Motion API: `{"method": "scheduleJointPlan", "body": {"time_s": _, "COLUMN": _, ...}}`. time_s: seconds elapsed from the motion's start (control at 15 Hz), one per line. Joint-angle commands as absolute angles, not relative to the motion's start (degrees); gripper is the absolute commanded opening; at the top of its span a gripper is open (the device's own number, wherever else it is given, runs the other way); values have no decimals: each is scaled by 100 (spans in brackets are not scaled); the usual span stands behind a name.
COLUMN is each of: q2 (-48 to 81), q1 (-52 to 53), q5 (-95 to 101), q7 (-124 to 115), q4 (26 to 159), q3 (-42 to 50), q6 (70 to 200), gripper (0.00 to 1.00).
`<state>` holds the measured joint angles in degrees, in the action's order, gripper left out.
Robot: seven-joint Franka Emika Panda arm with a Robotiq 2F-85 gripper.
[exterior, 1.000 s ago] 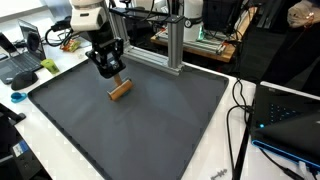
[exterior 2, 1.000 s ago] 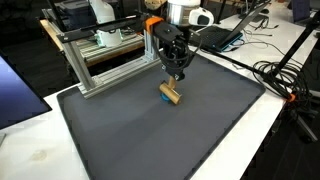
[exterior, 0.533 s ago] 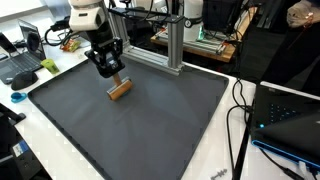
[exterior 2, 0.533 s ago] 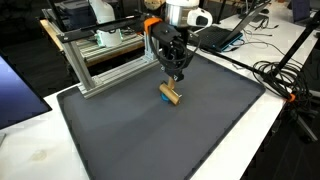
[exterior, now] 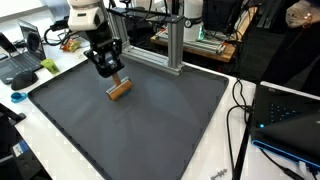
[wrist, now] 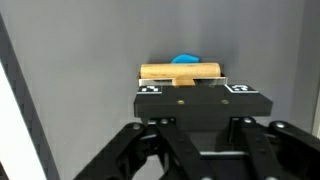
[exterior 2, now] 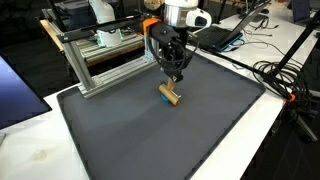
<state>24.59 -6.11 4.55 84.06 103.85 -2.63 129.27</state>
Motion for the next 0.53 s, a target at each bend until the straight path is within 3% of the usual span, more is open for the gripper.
{"method": "scheduleJointPlan", "body": {"time_s": 0.0, "q2": 2875, "q1": -664, "q5": 541, "q7": 8422, "q4": 10286, "q3": -181, "q6": 13083, "gripper": 22}}
{"method": "scheduleJointPlan", "body": {"time_s": 0.47, "q2": 2966, "q1": -665, "q5": 577, "q7": 8380, "q4": 10210, "q3": -138, "q6": 13078, "gripper": 22}}
